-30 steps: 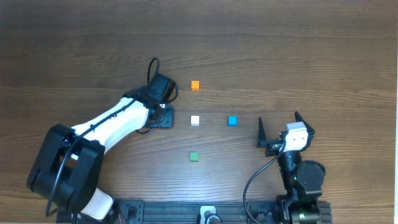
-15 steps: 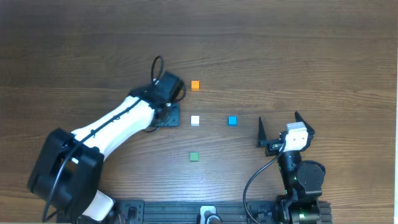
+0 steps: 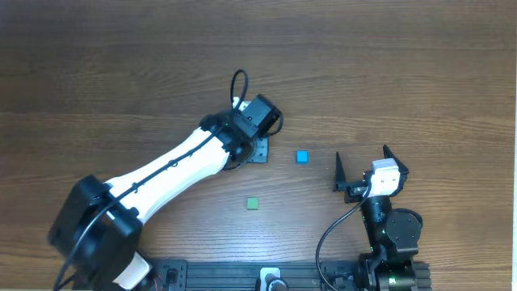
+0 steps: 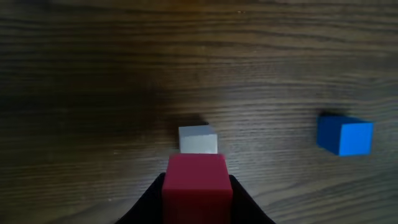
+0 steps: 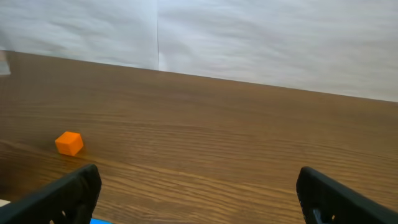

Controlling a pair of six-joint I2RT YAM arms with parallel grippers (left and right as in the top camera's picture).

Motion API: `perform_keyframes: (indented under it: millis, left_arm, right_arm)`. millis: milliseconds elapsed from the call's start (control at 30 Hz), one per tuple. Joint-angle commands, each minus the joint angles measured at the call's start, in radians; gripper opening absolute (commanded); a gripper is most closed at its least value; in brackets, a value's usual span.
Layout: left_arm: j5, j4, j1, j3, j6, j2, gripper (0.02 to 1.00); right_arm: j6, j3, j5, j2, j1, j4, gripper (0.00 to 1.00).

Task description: Stack Cubes

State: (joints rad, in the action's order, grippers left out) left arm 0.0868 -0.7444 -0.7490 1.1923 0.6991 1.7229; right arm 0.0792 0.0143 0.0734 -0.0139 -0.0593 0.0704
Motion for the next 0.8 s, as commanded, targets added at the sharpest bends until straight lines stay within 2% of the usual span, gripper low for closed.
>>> perform_keyframes:
  millis: [33,800]
  left_arm:
    - [0.016,-0.018,-0.019,0.068,0.043,0.08,0.077]
    - [0.016,-0.035,-0.019,0.082,0.05,0.153,0.086]
  right_arm:
    - [0.001,-0.009,0.008,0.008,0.006,-0.002,0.993]
    - [0.001,-0.009,0.008,0.008,0.006,-0.002,0.993]
